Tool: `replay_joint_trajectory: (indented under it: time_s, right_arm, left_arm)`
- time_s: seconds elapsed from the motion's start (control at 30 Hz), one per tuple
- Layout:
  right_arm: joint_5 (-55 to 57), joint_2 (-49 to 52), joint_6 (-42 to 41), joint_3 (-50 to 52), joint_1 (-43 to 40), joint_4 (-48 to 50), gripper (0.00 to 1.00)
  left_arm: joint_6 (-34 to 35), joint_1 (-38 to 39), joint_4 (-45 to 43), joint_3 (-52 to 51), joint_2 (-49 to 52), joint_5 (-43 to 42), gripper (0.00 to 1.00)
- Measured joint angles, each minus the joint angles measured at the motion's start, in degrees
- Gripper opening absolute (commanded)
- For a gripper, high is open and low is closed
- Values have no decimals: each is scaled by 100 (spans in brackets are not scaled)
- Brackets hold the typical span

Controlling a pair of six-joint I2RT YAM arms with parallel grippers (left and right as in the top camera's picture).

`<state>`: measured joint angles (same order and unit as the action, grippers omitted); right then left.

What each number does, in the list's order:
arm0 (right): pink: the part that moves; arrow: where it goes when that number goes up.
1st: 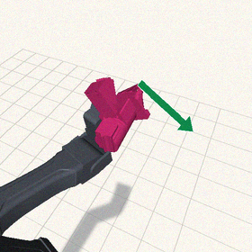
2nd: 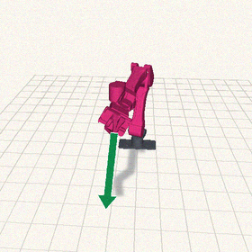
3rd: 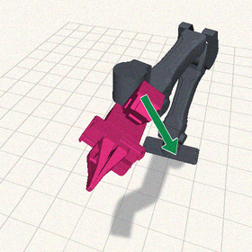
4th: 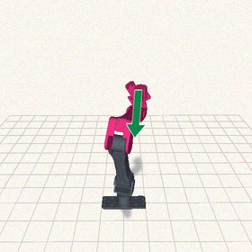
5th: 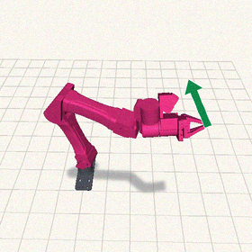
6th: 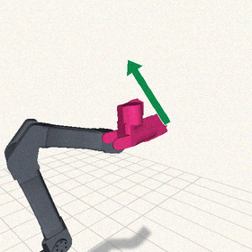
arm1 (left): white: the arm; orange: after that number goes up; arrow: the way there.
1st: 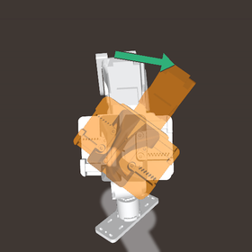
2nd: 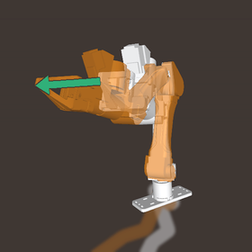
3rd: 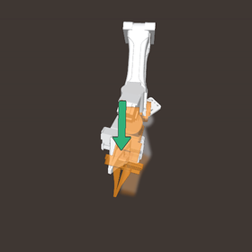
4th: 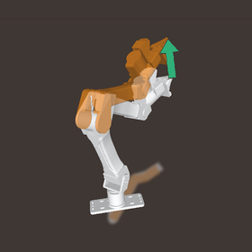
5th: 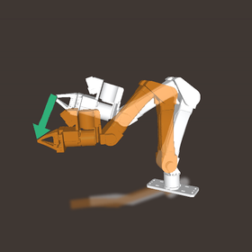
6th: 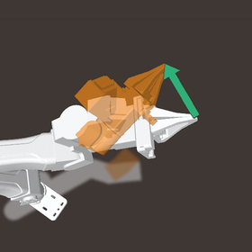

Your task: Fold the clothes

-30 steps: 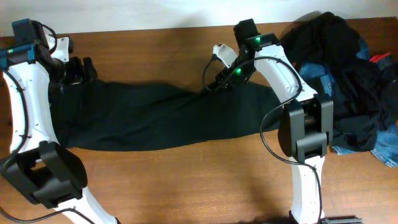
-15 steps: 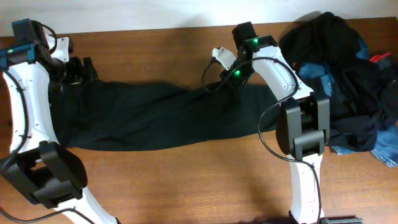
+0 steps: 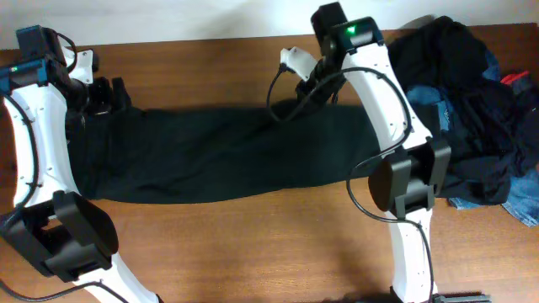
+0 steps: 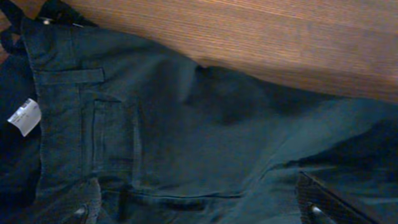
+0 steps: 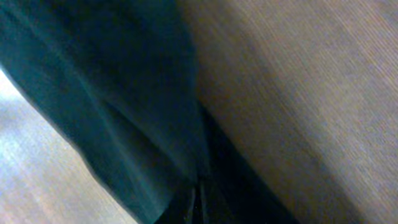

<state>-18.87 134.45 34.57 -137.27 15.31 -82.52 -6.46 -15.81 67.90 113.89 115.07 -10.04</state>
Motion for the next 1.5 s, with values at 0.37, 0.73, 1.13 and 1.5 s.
replay_joint_trajectory:
  time_s: [0.37,0.73,1.13,1.5]
  right_arm:
    - [682,0,168,-4,988,-1165,4]
    - [828,0,-540,813,1241,-1353,4]
    - [964,4,-1261,1429,1263,-1416,4]
    - [1012,4,-1510,1429,1727,-1456,46]
  left_arm:
    - [0,-107,-17,0,0,42,99]
    - [0,-179,-20,0,0,61,99]
    - [0,-179,-20,0,0,61,99]
    - [0,-179,-20,0,0,61,99]
